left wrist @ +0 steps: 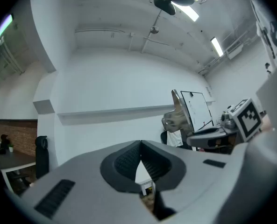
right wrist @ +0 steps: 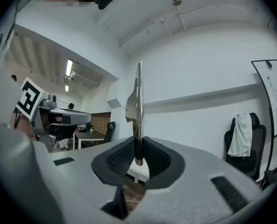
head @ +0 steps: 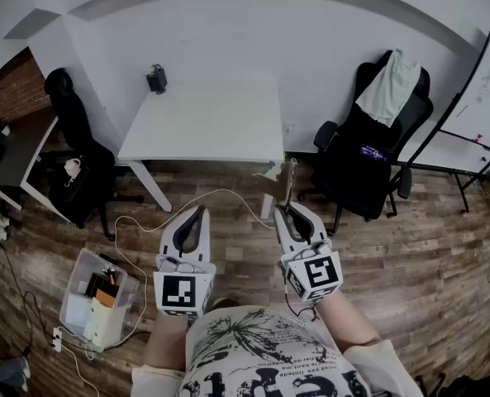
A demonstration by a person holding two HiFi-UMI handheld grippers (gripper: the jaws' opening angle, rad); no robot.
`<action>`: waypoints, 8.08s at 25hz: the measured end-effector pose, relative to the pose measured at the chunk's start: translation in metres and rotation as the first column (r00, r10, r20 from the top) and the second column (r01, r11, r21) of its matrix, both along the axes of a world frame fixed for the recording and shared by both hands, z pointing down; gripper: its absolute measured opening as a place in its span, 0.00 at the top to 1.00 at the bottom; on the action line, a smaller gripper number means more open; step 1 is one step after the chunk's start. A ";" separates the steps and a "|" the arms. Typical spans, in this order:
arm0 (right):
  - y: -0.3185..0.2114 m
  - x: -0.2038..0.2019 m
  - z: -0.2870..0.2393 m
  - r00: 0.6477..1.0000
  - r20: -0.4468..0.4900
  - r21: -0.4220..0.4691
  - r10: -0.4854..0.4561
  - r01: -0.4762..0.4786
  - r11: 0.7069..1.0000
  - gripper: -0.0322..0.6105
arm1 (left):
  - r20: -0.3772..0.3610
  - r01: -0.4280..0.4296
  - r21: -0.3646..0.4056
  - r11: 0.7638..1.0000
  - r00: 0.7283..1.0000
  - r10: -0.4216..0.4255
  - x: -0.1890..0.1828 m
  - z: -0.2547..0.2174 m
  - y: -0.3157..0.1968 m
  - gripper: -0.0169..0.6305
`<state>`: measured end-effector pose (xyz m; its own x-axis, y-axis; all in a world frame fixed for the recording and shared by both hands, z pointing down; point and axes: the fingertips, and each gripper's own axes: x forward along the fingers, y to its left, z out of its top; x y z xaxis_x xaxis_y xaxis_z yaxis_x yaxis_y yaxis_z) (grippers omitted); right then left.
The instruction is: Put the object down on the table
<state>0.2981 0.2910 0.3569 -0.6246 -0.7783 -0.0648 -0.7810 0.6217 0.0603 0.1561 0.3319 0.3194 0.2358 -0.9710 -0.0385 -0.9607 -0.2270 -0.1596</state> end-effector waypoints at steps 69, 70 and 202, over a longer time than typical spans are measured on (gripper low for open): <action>-0.532 -0.267 0.085 0.996 -0.067 -0.257 0.061 -0.076 0.963 0.87 | -0.035 -0.003 -0.084 0.996 0.999 0.000 -0.290 0.054 -0.529 0.95; -0.540 -0.267 0.089 0.996 -0.075 -0.268 0.049 -0.067 0.961 0.87 | -0.042 0.004 -0.088 0.996 0.999 -0.008 -0.288 0.053 -0.537 0.95; -0.599 -0.298 0.027 0.978 -0.119 -0.034 0.171 -0.177 0.984 0.97 | -0.059 -0.145 -0.016 0.989 0.988 0.144 -0.314 0.033 -0.619 0.95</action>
